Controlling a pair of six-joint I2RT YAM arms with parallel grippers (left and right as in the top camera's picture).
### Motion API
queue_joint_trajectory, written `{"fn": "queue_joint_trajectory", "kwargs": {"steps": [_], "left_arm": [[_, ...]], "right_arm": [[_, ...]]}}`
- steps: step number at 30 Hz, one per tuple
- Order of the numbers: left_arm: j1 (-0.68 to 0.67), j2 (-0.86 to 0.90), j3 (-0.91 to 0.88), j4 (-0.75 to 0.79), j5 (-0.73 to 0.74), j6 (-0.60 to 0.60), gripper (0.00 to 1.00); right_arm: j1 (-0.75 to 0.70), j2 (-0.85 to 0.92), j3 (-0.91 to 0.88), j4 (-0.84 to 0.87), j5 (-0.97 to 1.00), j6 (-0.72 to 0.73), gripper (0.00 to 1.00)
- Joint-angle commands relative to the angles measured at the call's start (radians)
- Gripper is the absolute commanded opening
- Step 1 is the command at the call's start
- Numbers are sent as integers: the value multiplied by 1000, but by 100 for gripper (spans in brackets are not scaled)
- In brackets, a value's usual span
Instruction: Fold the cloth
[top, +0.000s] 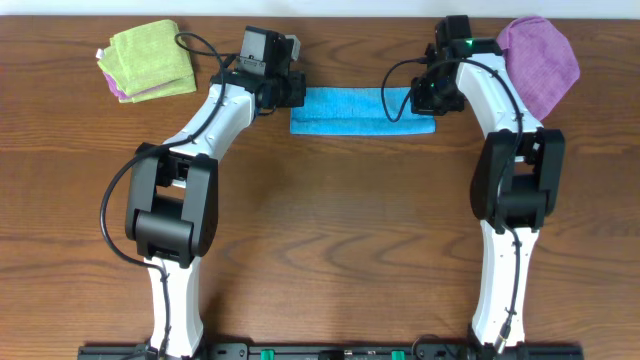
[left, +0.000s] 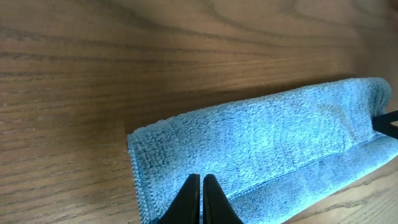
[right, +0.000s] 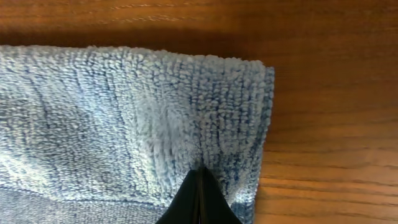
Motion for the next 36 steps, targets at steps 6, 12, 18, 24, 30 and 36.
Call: {"fn": "queue_joint_trajectory", "kwargs": {"steps": [6, 12, 18, 24, 30, 36], "left_arm": [[2, 13, 26, -15, -8, 22, 6], [2, 13, 26, -24, -8, 22, 6], [1, 13, 26, -34, 0, 21, 6], [-4, 15, 26, -45, 27, 18, 50], [21, 15, 26, -86, 77, 32, 76], [53, 15, 26, -155, 132, 61, 75]], "right_arm": [[8, -30, 1, -23, -58, -14, 41], [8, -153, 2, -20, -66, -13, 69], [8, -346, 2, -14, -64, -13, 80], [-3, -463, 2, -63, -32, -68, 89], [-36, -501, 2, -172, -34, -101, 88], [-73, -505, 1, -273, -34, -160, 83]]}}
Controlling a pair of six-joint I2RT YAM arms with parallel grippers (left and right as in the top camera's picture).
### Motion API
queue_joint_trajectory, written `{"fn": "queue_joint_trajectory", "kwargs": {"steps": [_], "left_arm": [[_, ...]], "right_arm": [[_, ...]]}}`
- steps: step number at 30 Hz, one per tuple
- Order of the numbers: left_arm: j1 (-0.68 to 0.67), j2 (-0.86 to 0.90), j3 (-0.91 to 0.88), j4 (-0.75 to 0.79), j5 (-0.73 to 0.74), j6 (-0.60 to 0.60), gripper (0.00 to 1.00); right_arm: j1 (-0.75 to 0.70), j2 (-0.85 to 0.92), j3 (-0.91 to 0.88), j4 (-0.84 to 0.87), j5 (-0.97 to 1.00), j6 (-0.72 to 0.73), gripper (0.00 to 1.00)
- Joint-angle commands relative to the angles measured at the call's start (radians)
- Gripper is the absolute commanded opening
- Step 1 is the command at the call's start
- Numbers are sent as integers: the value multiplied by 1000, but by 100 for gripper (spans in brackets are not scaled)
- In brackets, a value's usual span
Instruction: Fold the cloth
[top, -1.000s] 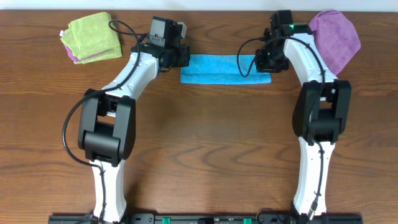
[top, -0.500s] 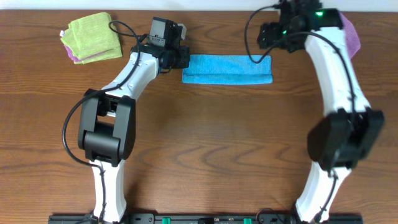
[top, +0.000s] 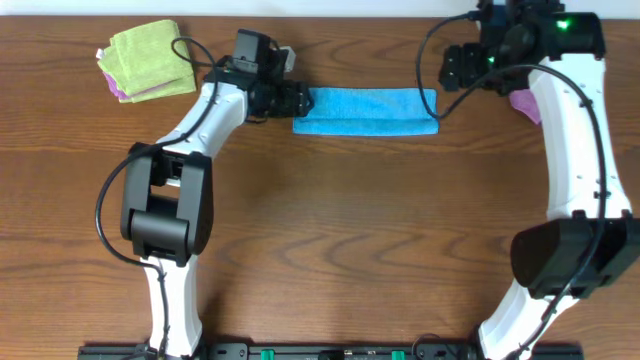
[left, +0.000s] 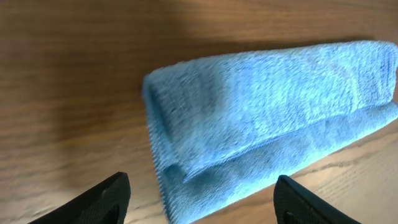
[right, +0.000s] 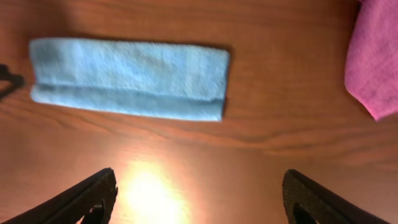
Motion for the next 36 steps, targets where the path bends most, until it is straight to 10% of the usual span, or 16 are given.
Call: {"fn": "queue_joint_trajectory", "kwargs": {"steps": [1, 4, 7, 19, 36], "left_arm": [[11, 15, 26, -13, 31, 27, 75], [2, 15, 26, 0, 46, 26, 63], [-31, 15, 26, 26, 62, 26, 10], [-211, 15, 26, 127, -591, 98, 6], [-207, 98, 26, 188, -597, 100, 6]], "right_arm": [[-10, -27, 1, -19, 5, -48, 82], [-10, -27, 1, -13, 5, -47, 79], [-10, -27, 1, -13, 5, -47, 76], [-10, -27, 1, -26, 5, -47, 70], [-10, -27, 1, -21, 32, -51, 68]]}}
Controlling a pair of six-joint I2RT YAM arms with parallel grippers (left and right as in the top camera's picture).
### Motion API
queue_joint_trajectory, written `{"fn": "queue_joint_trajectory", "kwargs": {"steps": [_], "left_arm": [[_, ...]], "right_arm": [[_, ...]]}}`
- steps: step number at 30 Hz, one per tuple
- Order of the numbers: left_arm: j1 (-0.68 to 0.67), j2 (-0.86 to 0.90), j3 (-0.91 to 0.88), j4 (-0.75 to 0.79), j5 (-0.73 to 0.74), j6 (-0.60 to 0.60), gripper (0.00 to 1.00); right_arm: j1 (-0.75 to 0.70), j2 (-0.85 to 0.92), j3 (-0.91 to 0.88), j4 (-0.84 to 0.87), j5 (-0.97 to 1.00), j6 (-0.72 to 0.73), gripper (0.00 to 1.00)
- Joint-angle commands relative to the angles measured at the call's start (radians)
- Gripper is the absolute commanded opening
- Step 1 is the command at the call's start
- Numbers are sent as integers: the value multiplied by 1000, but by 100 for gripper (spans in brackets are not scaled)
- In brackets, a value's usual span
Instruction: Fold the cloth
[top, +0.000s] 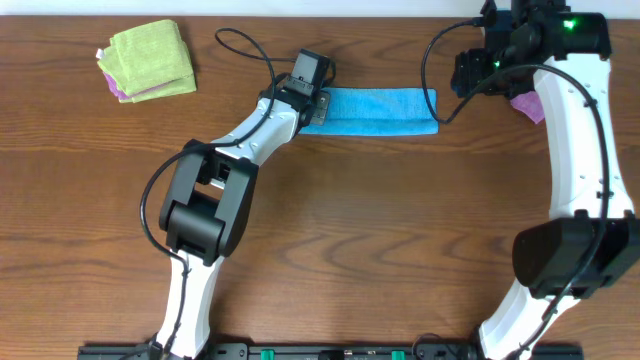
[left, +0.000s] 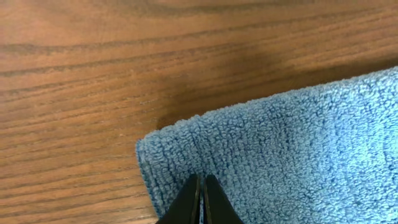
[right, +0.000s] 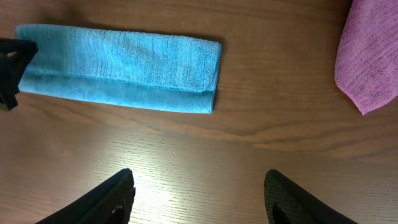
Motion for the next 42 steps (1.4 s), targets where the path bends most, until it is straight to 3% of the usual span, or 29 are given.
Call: {"fn": "queue_joint_trajectory", "kwargs": {"steps": [1, 10, 24, 29, 34, 39, 42], "left_arm": [[0, 13, 19, -2, -15, 9, 6], [3, 74, 19, -46, 35, -5, 6], [71, 76, 19, -137, -29, 59, 6], [92, 76, 19, -132, -18, 85, 6], [94, 76, 19, -128, 10, 84, 6], [94, 76, 19, -128, 10, 84, 6], [94, 76, 19, -128, 51, 84, 6]], "right_arm": [[-3, -27, 1, 0, 10, -16, 67], [-3, -27, 1, 0, 14, -16, 68], [-31, -24, -87, 16, 80, -16, 70], [-31, -24, -208, 82, -36, -16, 73], [-64, -18, -450, 344, -286, -11, 92], [-93, 38, -539, 500, -504, 40, 94], [-85, 99, -539, 557, -534, 67, 93]]}}
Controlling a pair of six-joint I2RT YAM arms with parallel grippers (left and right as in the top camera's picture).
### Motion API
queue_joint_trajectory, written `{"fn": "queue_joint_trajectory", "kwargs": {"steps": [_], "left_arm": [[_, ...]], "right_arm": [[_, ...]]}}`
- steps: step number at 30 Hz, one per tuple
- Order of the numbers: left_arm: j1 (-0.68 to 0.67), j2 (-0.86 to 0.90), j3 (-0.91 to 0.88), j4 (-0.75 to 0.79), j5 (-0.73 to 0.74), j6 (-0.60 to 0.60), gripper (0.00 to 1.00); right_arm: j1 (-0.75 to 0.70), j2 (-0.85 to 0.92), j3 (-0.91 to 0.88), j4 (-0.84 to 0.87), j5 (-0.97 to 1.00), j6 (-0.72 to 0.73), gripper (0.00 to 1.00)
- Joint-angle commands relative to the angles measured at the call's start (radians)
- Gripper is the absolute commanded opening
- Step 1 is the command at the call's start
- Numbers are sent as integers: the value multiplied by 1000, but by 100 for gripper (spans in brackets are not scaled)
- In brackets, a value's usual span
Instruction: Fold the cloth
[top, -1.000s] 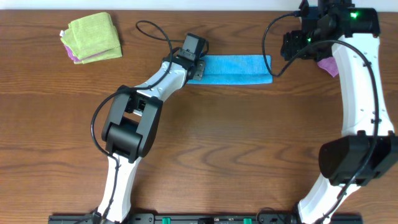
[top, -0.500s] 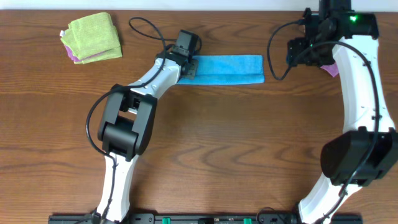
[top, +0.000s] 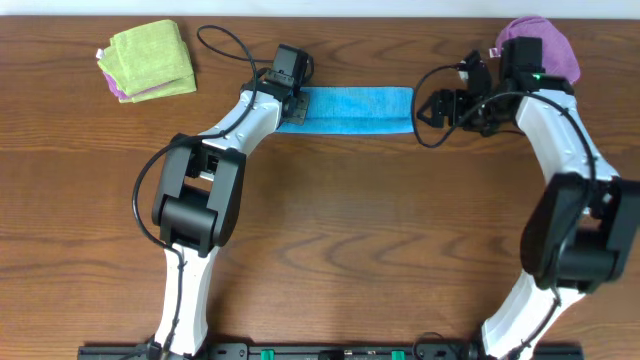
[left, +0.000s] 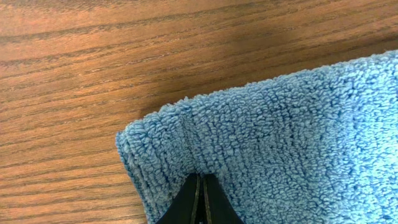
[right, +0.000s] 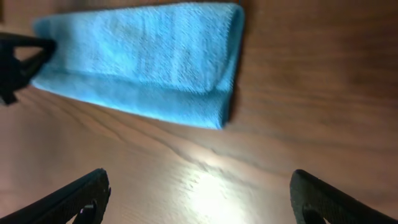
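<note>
The blue cloth (top: 350, 110) lies folded into a long narrow strip at the back middle of the table. My left gripper (top: 287, 100) is shut on the cloth's left end; in the left wrist view its tips (left: 201, 180) pinch the terry pile near the corner. My right gripper (top: 428, 108) hangs open just right of the strip's right end, apart from it. In the right wrist view the cloth (right: 143, 62) lies ahead of the spread fingers (right: 90, 193), with bare wood between them.
A folded green cloth (top: 148, 58) on a pink one sits at the back left corner. A purple cloth (top: 540, 45) lies at the back right, behind my right arm. The brown wooden table (top: 330, 250) stretches toward the front.
The blue strip has shifted a little to the left with my left gripper still shut on its end. My right gripper, still open, has come down close to the strip's right end.
At first both grippers were shut on the two ends of the folded strip. Then both were open and the right one had lifted away. After that the left was shut on the left end again, and now the strip sits further left with the right gripper near it.
</note>
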Motion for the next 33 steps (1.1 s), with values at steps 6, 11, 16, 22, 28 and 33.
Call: {"fn": "queue_joint_trajectory", "kwargs": {"steps": [6, 11, 16, 22, 28, 33], "left_arm": [[13, 39, -14, -27, 53, 9, 6], [13, 42, -16, -35, 79, 6, 6], [13, 43, -46, -34, 109, -21, 6], [13, 43, -55, -34, 114, -21, 6], [13, 43, -55, -34, 114, -21, 6], [13, 43, -55, -34, 114, -21, 6]], "right_arm": [[34, 124, -9, 123, -91, 98, 92], [37, 135, -9, 161, -52, 122, 92], [36, 137, -9, 161, 24, 144, 92], [36, 190, -9, 200, 29, 202, 93], [38, 273, -9, 271, -32, 258, 93], [64, 380, -9, 358, -156, 343, 87]]}}
